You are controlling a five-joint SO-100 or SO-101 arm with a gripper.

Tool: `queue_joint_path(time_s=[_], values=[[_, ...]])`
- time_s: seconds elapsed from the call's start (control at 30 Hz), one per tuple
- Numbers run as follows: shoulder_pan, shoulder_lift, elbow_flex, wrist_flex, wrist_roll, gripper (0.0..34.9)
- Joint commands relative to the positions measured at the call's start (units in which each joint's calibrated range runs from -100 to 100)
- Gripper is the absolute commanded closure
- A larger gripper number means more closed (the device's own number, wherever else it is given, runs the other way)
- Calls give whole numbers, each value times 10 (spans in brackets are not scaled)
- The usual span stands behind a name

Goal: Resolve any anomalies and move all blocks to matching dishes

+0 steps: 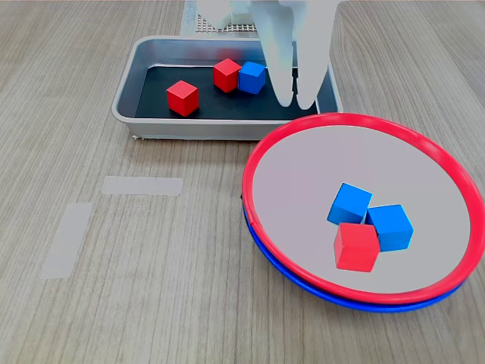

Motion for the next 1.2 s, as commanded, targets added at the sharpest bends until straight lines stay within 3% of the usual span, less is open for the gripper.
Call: queue_joint_path(time_s=[0.0, 0.3, 0.63, 1.0, 1.1, 1.17], values=[[-8, 29, -43, -17, -1, 286], [-24, 101, -115, -21, -2, 319], [-31, 144, -128, -49, 6, 267], [-44, 221, -190, -54, 8, 279], [-44, 233, -207, -50, 9, 342], [-44, 229, -209, -45, 9, 346]])
